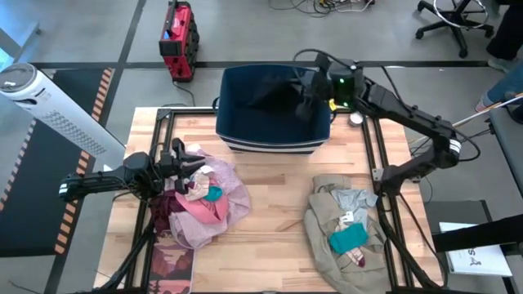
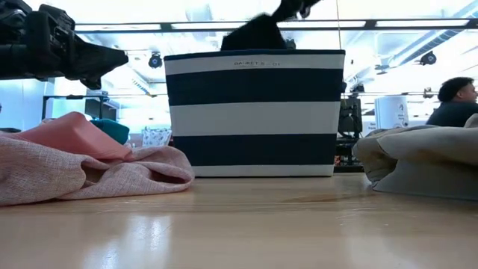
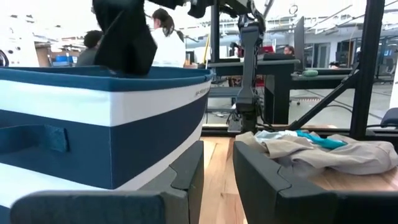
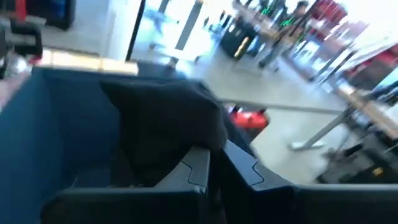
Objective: Sort clothes
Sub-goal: Put the black shorts into the blue laundry organizer, then put the left white sock into the blue laundry organizer
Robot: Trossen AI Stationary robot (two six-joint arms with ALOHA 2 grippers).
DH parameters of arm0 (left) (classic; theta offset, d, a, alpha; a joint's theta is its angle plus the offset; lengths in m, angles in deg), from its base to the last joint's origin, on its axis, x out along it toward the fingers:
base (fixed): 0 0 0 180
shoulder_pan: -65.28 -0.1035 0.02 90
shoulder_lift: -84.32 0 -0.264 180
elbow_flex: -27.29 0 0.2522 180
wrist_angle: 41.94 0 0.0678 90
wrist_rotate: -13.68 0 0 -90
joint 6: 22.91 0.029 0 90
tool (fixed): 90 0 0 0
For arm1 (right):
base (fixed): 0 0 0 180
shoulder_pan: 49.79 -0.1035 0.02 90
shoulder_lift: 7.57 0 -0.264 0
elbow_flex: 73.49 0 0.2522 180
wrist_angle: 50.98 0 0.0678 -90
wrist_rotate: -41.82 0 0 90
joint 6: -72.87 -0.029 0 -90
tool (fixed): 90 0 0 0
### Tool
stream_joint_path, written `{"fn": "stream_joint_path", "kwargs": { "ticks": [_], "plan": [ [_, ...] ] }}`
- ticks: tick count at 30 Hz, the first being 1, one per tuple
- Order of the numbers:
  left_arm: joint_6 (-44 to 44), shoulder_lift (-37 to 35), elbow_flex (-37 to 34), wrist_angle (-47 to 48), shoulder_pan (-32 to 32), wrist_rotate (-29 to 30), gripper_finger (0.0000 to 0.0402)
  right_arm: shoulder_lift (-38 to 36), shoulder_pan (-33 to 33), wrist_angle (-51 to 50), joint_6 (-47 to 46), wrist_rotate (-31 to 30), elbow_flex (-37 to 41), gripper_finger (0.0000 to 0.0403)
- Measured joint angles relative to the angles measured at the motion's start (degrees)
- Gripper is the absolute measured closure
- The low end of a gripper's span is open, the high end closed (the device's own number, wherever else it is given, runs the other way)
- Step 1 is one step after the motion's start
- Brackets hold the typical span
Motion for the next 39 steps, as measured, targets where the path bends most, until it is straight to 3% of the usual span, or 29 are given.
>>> {"fn": "stream_joint_path", "kwargs": {
  "ticks": [6, 11, 22, 26, 31, 35, 39],
  "plan": [
    [0.2, 0.1, 0.0, -0.3, 0.0, 0.2, 0.0328, 6.7, 4.4, -0.5, -3.4, 7.5, 0.1, 0.04],
    [0.6, 0.2, 0.0, -0.2, 0.0, 0.2, 0.0328, 15.2, 6.2, -2.7, -3.6, 7.7, -1.7, 0.04],
    [0.9, 0.2, 0.0, -0.2, 0.0, 0.2, 0.0328, 30.2, 6.8, -22.6, -4.2, 10.3, -15.8, 0.0395],
    [1.5, 0.2, 0.0, -0.4, 0.0, 0.2, 0.0328, 34.1, 6.4, -29.1, -4.1, 10.2, -22.0, 0.0359],
    [1.5, 0.2, 0.0, -0.4, 0.0, 0.2, 0.0327, 35.6, 5.5, -33.2, -3.0, 10.1, -29.1, 0.0284],
    [1.5, 1.0, 0.0, -0.3, 0.0, 0.2, 0.0317, 34.2, 4.1, -33.7, -0.4, 10.0, -31.8, 0.023],
    [1.4, 2.6, 0.9, 1.0, 0.0, -0.3, 0.0297, 29.9, 2.0, -33.5, 1.0, 9.7, -32.6, 0.0209]
  ]
}}
